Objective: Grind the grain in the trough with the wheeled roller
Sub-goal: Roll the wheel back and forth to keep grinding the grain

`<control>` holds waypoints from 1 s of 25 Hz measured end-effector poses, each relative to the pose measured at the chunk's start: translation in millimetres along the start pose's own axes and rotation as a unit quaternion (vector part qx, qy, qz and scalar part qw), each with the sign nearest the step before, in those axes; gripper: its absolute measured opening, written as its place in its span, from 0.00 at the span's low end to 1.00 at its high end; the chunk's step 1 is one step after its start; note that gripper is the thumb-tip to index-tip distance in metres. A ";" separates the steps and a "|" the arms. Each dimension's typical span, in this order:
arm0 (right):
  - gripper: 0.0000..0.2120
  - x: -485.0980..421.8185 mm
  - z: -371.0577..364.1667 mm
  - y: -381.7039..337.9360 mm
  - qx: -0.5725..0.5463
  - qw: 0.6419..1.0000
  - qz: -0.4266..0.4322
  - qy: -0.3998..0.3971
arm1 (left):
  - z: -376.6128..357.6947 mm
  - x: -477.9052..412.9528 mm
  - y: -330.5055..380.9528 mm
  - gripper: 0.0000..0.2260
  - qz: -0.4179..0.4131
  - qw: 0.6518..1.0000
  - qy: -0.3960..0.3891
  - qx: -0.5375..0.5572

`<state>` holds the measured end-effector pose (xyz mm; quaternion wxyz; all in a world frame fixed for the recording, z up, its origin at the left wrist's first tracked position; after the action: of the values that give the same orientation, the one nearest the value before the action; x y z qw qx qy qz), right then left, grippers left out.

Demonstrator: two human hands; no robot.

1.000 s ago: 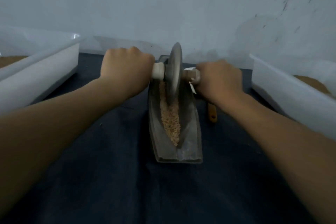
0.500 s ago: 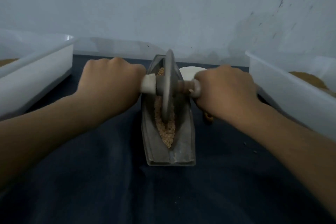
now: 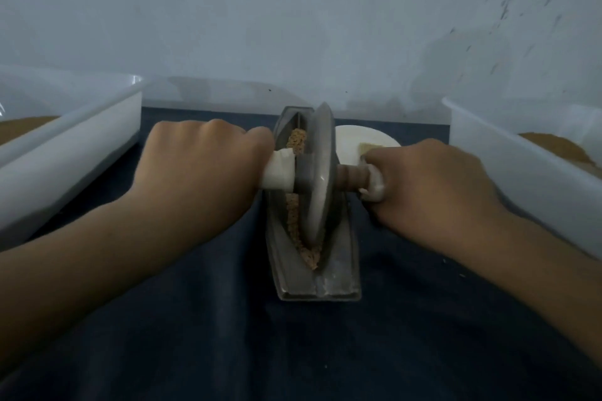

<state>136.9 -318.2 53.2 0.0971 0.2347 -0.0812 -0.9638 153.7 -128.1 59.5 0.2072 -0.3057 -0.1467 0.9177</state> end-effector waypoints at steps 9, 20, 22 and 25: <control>0.01 -89.6 -55.4 9.9 -0.012 0.990 -0.082 -0.117 | -53.4 -75.4 -9.1 0.01 0.072 0.995 -0.071 0.003; 0.14 -20.8 -13.8 -0.9 0.038 0.998 0.004 -0.044 | -17.2 -6.1 -1.9 0.16 0.009 0.999 -0.048 -0.008; 0.11 -51.3 -34.0 3.0 0.026 0.996 -0.040 -0.069 | -39.2 -28.0 -5.4 0.12 0.052 0.996 -0.070 -0.019; 0.04 -86.6 -60.9 14.7 -0.042 0.988 -0.103 -0.111 | -50.4 -74.3 -6.1 0.06 0.068 0.995 -0.072 -0.031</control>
<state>243.0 -319.7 40.6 -0.0022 0.1295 -0.0263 -0.9912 240.9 -150.5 60.2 0.1240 -0.2547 -0.1685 0.9441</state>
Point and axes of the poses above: each hand's wrist, its own x-axis away from the middle knuckle, its own z-axis out of the back of the hand, y = z × x, the point moved 9 cm from there along -x, towards the middle knuckle, and after that the axes turned 12 degrees about -y, right-handed, at the moved point
